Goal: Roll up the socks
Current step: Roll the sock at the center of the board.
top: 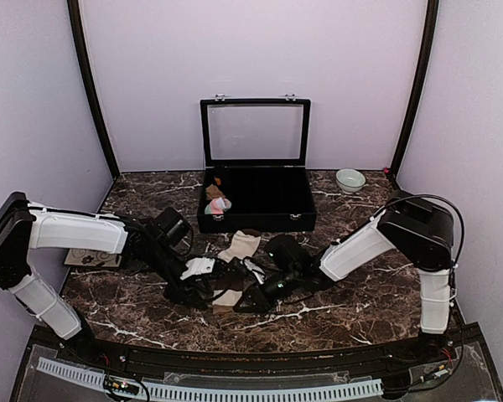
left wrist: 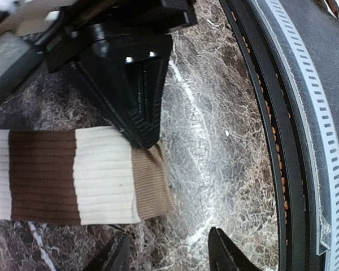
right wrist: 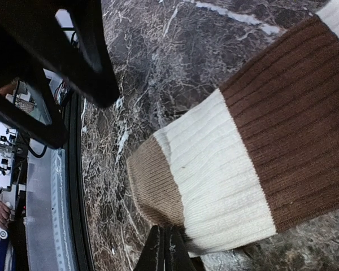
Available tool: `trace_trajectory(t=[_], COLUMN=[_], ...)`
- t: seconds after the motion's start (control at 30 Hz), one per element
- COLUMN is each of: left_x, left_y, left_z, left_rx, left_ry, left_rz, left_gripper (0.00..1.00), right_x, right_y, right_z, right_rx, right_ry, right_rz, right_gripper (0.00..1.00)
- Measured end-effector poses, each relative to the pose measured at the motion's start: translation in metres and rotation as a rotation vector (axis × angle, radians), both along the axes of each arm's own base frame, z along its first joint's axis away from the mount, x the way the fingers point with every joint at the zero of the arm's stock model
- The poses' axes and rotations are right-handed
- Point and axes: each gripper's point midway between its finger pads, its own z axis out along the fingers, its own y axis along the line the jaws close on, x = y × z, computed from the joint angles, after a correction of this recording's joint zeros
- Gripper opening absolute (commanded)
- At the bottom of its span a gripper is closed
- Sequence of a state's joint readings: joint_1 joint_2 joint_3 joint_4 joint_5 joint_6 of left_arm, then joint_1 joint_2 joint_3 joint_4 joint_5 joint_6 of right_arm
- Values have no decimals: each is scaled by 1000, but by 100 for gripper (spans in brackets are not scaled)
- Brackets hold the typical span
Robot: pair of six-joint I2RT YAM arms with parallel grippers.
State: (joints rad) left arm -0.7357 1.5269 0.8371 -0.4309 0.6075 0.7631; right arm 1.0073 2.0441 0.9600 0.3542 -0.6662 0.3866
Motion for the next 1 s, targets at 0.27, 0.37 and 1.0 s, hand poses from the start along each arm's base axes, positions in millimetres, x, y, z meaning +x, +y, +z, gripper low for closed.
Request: trace_trajectory(t=[0.27,0.37,1.0], left_x=[-3,2,-1], left_y=[-16,-21,-20], left_z=[-20,-21,-46], left_rx=[56,63,155], left_ry=[-95,-159,-303], left_rz=[-71,-77,-110], left_gripper=[59,60,43], right_x=[9,10,11], right_y=[-8,-9,-8], right_z=[0,0,1], right_rx=[-33,-40,-58], right_ry=[163,220,341], right_rz=[-80,-98,-154], right_gripper=[0,0,0])
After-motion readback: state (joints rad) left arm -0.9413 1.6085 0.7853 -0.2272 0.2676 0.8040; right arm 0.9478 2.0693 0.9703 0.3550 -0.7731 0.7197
